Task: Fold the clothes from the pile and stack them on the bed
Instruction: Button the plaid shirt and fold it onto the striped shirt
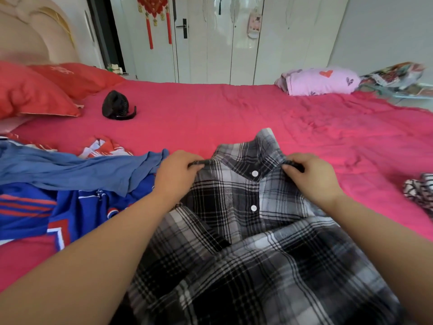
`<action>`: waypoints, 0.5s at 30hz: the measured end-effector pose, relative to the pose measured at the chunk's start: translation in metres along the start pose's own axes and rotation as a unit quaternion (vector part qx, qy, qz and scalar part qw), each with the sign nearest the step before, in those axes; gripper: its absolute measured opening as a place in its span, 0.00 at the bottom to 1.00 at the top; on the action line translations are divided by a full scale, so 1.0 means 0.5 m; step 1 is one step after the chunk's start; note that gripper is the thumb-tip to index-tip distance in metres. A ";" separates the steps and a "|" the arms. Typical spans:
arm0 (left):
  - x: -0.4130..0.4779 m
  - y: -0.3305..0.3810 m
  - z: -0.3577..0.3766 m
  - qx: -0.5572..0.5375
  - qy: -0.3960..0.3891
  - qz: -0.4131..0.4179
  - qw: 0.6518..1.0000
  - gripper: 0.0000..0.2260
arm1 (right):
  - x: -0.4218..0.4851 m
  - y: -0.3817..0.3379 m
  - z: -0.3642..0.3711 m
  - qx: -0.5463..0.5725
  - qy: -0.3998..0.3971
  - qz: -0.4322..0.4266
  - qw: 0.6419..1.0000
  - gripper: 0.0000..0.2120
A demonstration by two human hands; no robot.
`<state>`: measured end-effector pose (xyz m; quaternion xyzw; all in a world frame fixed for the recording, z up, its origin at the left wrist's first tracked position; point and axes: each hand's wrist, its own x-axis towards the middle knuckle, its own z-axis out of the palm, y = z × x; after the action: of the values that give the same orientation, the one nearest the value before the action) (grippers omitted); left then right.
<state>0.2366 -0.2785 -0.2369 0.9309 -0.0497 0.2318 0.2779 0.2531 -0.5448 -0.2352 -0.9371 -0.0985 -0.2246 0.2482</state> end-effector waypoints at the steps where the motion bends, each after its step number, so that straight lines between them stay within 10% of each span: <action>1: -0.020 0.011 -0.026 -0.018 0.019 0.007 1.000 0.09 | -0.020 -0.012 -0.026 0.000 0.005 -0.015 1.000 0.09; 15: -0.562 0.070 -0.234 -0.038 -0.084 0.234 0.968 0.11 | -0.595 -0.087 -0.290 -0.003 -0.096 -0.148 0.984 0.20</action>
<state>-0.0677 -0.2550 -0.2623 0.8983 -0.2980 0.2091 0.2460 -0.0754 -0.6031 -0.2439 -0.9301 -0.2588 -0.1682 0.1990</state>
